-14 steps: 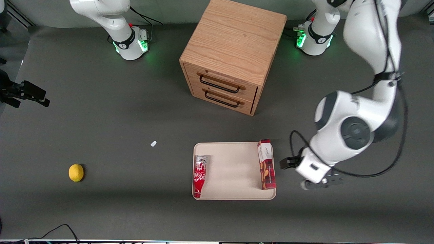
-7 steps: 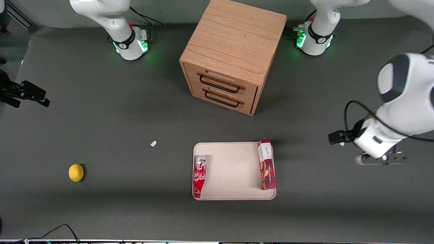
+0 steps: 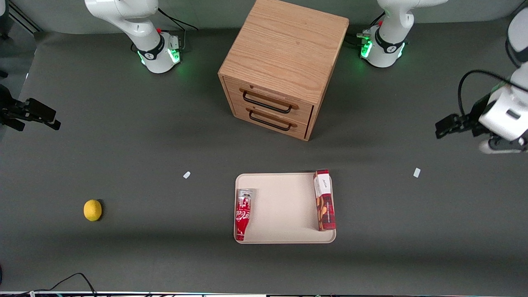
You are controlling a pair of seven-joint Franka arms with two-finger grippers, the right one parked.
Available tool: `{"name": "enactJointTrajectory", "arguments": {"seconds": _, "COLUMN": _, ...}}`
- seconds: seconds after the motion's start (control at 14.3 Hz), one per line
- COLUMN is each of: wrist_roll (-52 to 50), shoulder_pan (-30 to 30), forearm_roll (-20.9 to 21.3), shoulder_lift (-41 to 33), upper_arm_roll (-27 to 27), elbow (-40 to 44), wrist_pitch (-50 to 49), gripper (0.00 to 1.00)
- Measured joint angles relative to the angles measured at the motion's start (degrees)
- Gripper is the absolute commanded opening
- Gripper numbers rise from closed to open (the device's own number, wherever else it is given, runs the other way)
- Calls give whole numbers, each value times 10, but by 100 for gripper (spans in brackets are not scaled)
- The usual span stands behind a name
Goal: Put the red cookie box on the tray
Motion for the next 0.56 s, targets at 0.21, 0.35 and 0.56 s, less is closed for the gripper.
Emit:
{"name": "enactJointTrajectory", "arguments": {"seconds": 0.21, "wrist_roll": 22, "shoulder_pan": 10, "forearm_roll": 0, "shoulder_lift": -41, "upper_arm_roll": 0, "elbow": -8, "wrist_pitch": -21, "gripper": 100}}
{"name": "enactJointTrajectory", "arguments": {"seconds": 0.35, "wrist_roll": 35, "shoulder_pan": 14, "forearm_roll": 0, "shoulder_lift": -49, "upper_arm_roll": 0, "elbow": -8, "wrist_pitch": -26, "gripper": 100}}
{"name": "enactJointTrajectory", "arguments": {"seconds": 0.56, "wrist_roll": 45, "shoulder_pan": 15, "forearm_roll": -2, "shoulder_lift": -50, "upper_arm_roll": 0, "elbow": -7, "wrist_pitch": -37, "gripper": 100}}
